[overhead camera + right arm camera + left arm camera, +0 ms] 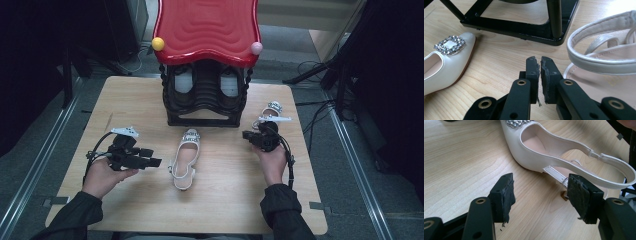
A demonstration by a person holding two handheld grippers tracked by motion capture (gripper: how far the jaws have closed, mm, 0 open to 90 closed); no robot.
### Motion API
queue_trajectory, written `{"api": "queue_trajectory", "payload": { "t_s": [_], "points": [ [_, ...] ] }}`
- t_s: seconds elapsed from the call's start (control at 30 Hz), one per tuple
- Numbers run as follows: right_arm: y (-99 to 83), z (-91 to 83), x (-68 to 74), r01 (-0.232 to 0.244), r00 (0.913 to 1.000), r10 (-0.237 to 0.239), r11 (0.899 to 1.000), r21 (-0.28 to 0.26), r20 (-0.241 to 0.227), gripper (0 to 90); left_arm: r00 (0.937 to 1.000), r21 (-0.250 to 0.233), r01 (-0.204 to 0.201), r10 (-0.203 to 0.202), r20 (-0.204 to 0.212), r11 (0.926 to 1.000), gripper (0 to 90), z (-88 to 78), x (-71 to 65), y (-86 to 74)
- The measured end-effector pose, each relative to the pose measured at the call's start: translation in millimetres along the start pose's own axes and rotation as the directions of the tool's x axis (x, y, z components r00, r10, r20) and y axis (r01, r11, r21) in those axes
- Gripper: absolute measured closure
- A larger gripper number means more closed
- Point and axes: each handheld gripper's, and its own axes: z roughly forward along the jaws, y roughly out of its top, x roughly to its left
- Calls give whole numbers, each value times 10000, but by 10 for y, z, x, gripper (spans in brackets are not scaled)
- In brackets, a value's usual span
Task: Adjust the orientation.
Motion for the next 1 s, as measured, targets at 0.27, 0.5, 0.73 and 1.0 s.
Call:
{"api": "queue_trajectory", "payload": {
  "t_s": [0.27,0.5,0.73,1.0],
  "points": [
    [-48,-66,-34,-128,9999,128,9999,-42,79,867,9999,65,-106,105,135,9999,388,46,-4,57],
    [-95,-143,-78,-256,9995,257,9996,-78,155,873,9996,99,-190,188,222,9998,389,92,-10,113],
    [-149,-238,-137,-465,9985,469,9988,-140,277,883,9993,229,-319,315,201,9992,389,133,-22,166],
    [-201,-335,-203,-671,9968,680,9975,-236,427,900,9988,231,-369,362,316,9991,391,177,-33,221]
  ]
}}
